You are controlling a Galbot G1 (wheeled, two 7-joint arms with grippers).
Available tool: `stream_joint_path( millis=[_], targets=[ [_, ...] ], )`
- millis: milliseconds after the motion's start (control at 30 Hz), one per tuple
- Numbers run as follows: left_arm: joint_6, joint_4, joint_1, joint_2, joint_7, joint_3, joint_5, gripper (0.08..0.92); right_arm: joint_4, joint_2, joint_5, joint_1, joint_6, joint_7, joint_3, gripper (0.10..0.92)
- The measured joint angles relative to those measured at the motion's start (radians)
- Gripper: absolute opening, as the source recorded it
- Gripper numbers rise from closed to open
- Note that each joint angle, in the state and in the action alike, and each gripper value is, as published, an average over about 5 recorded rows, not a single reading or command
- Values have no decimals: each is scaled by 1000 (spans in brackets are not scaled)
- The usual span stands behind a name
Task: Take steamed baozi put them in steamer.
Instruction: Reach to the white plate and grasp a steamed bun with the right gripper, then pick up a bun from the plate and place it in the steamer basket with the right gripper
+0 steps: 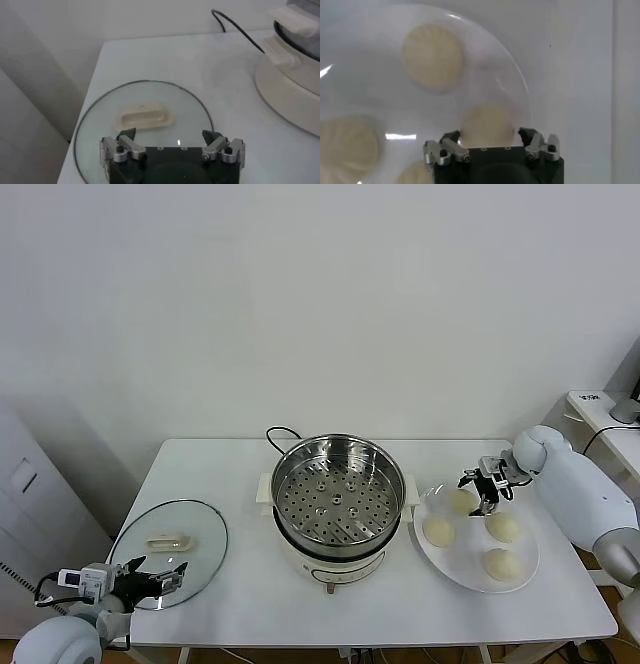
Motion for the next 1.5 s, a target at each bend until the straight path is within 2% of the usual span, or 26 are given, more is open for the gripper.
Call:
stream_joint_path(
  millis=[167,367,667,1100,1500],
  targets=[
    [0,0,0,-1,0,-1,-1,823,-8,7,-8,-1,1,-6,10,497],
    [1,-2,1,-4,-1,-2,-2,823,17,-6,20,12,-7,-16,-13,492],
    [3,-6,2,-7,-3,-4,-2,823,145,-64,151,139,25,-61,-160,493],
    [4,-1,-5,-1,-3,7,-2,823,245,-13,308,412,233,-147,-326,501],
    [4,1,-13,0,-4,20,-5,823,309,116,300,500,445,-137,-397,501]
  ],
)
